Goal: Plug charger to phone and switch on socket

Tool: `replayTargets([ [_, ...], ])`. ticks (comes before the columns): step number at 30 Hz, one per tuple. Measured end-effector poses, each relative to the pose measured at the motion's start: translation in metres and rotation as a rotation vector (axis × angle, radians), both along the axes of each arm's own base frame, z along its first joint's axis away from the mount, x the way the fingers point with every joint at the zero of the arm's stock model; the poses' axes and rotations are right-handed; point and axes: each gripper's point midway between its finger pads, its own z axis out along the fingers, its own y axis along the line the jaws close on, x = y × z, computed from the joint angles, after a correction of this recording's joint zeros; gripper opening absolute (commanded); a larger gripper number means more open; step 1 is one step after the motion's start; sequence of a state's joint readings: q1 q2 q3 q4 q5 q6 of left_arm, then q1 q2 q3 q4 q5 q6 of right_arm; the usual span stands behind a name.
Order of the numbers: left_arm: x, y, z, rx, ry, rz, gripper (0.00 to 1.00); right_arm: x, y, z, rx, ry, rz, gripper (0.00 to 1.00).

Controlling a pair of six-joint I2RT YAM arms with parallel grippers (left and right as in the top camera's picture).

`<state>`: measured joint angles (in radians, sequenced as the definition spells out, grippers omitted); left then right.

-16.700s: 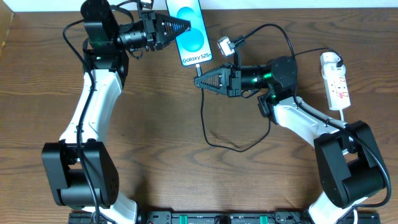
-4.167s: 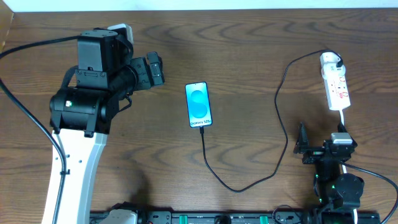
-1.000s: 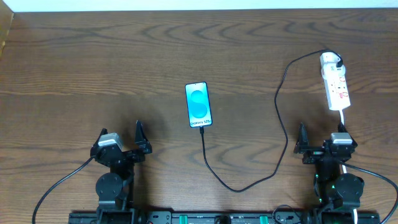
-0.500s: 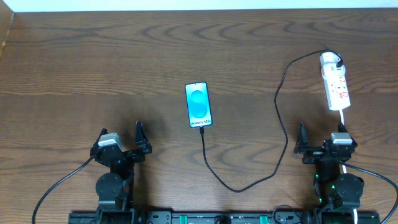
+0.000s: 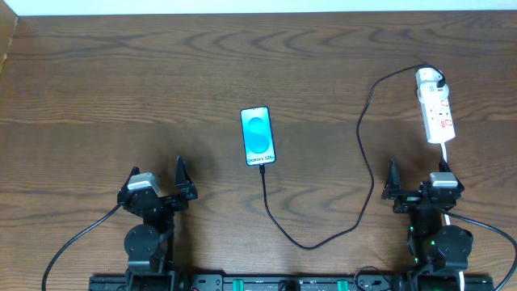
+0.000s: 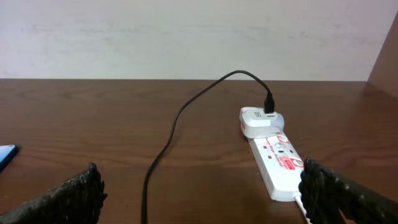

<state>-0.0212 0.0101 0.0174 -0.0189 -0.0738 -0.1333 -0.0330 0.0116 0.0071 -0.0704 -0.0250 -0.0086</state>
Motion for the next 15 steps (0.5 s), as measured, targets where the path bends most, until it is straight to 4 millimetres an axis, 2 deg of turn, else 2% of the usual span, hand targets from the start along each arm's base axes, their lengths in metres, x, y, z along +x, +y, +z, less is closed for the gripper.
replayTargets([
  [15,0.0,0.0,0.0,0.0,0.0,0.0,0.99,0.0,0.0,0.0,0.0,0.0,0.0,0.99],
])
